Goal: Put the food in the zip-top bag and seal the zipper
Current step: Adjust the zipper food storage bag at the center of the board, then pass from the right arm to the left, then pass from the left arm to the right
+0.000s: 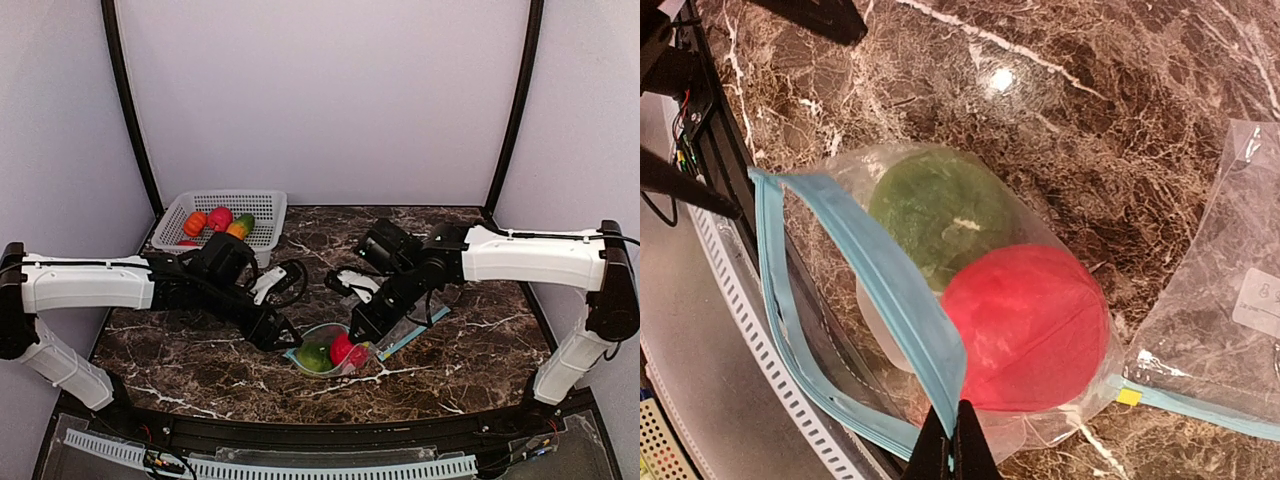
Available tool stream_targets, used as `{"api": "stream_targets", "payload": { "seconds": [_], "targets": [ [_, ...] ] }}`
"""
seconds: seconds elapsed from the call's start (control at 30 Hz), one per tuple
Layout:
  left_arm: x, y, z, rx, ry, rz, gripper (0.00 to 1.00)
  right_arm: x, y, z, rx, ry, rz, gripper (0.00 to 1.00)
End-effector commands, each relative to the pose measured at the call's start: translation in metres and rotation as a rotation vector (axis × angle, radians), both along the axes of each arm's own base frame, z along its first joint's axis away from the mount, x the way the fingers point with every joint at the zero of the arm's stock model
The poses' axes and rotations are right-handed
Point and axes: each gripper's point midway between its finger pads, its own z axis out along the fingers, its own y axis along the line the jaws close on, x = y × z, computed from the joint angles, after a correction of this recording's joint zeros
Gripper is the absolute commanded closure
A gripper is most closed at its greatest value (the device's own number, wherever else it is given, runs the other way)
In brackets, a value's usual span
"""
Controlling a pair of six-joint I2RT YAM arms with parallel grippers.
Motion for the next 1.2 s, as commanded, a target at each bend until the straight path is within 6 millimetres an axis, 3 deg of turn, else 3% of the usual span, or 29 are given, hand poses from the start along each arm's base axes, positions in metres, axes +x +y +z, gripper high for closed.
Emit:
{"api": "stream_targets", "payload": {
  "seconds": [0.0,0.33,0.4,0.47,0.5,0.6,0.67,0.83,0.9,0.97,1.07,1.17],
  "targets": [
    [0.001,-0.012,0.021,0.020,-0.159,-0.093,0.11,-0.006,0.011,0.003,0.042,0.034,0.024,1.00],
    [0.005,-0.040,0.011,0.053,-0.247,-0.184,0.09,-0.005,0.016,0.009,0.076,0.039,0.043,1.00],
    [0.006,-0.046,0.010,0.042,-0.256,-0.192,0.18,-0.004,0.016,0.009,0.077,0.038,0.040,1.00],
    [0.008,-0.049,0.010,0.032,-0.262,-0.191,0.47,-0.003,0.014,0.008,0.077,0.038,0.032,1.00],
    [0.008,-0.049,0.009,0.026,-0.266,-0.188,0.54,-0.001,0.013,0.007,0.077,0.038,0.026,1.00],
    [0.010,-0.048,0.006,0.026,-0.272,-0.175,0.91,0.005,0.009,0.009,0.094,0.027,-0.002,1.00],
    [0.011,-0.045,0.001,0.040,-0.268,-0.163,0.98,0.011,0.005,0.012,0.111,0.014,-0.030,0.92],
    [0.012,-0.035,-0.014,0.065,-0.224,-0.114,0.99,0.021,-0.006,0.031,0.201,-0.046,-0.077,0.59],
    [0.013,-0.033,-0.018,0.061,-0.198,-0.098,0.99,0.022,-0.011,0.040,0.238,-0.076,-0.082,0.51],
    [0.015,-0.031,-0.020,0.046,-0.165,-0.083,0.99,0.021,-0.016,0.043,0.263,-0.110,-0.077,0.49],
    [0.017,-0.031,-0.022,0.021,-0.114,-0.068,0.99,0.013,-0.025,0.041,0.288,-0.136,-0.055,0.53],
    [0.017,-0.031,-0.024,0.011,-0.076,-0.064,0.99,0.006,-0.034,0.029,0.293,-0.148,-0.048,0.58]
  ]
}}
